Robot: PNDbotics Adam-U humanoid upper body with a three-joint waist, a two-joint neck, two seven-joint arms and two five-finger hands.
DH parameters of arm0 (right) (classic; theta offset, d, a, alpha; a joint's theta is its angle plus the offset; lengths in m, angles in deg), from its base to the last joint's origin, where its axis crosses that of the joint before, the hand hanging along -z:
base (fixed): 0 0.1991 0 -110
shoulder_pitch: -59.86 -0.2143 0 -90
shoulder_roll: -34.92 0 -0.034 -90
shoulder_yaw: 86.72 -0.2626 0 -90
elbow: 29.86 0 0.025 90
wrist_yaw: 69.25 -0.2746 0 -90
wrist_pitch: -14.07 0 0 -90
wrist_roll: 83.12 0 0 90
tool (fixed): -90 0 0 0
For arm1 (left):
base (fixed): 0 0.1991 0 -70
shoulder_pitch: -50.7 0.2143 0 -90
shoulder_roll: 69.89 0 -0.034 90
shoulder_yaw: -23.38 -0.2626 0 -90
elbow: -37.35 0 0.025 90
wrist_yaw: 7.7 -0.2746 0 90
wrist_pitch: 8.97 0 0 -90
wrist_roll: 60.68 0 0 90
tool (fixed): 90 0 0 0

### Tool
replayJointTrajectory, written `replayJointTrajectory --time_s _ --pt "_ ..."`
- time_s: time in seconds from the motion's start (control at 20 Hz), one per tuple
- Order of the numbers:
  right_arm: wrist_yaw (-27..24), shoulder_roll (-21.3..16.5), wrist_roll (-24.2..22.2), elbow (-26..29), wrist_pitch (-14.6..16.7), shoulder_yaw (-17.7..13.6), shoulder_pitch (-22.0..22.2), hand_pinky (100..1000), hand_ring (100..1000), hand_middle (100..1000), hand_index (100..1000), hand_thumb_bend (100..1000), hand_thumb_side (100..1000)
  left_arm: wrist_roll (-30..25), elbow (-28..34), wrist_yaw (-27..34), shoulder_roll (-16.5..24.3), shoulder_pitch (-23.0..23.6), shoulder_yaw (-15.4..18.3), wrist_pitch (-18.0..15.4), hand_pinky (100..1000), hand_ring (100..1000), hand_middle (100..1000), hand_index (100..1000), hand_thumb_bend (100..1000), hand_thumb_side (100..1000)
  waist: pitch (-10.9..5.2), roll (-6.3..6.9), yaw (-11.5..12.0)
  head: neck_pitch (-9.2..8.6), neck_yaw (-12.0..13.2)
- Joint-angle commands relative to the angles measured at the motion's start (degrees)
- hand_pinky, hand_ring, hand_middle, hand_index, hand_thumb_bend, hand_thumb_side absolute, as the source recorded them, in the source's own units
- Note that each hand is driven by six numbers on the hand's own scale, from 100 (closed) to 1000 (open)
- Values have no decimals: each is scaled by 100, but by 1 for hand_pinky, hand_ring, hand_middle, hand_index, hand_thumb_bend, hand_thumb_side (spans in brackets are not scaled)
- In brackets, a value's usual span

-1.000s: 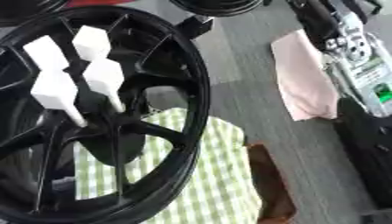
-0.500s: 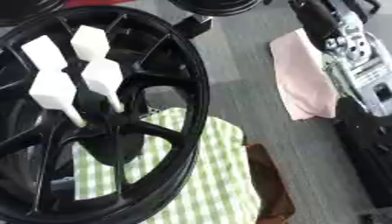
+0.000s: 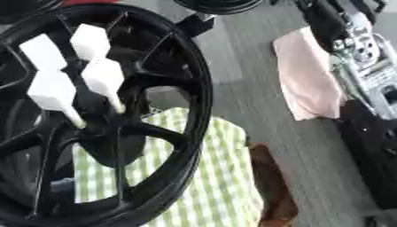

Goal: Pull the pin out of the wheel hub.

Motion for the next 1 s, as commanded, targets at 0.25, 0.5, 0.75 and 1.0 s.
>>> replayJointTrajectory --time_s 0.25,0.5,0.75,1.0 --pt "-20 -169 -51 86 6 -41 -120 938 939 392 627 100 706 -331 27 -212 -87 -120 -166 218 843 753 753 864 380 425 -44 -28 -24 -64 59" --pt "-7 -163 -66 86 -4 -28 -133 938 939 391 627 100 707 -417 27 -291 -162 -125 -243 287 843 754 754 863 383 424 -11 -37 -46 -74 78" --pt "-3 -154 -77 86 -13 -16 -160 938 939 391 627 100 708 -498 27 -414 -222 -105 -318 356 848 764 760 866 396 429 15 -39 -71 -92 96" --pt "2 -147 -83 86 -10 -12 -178 939 938 390 627 100 709 -598 27 -628 -245 -34 -391 447 853 776 767 866 408 429 43 -44 -96 -115 120"
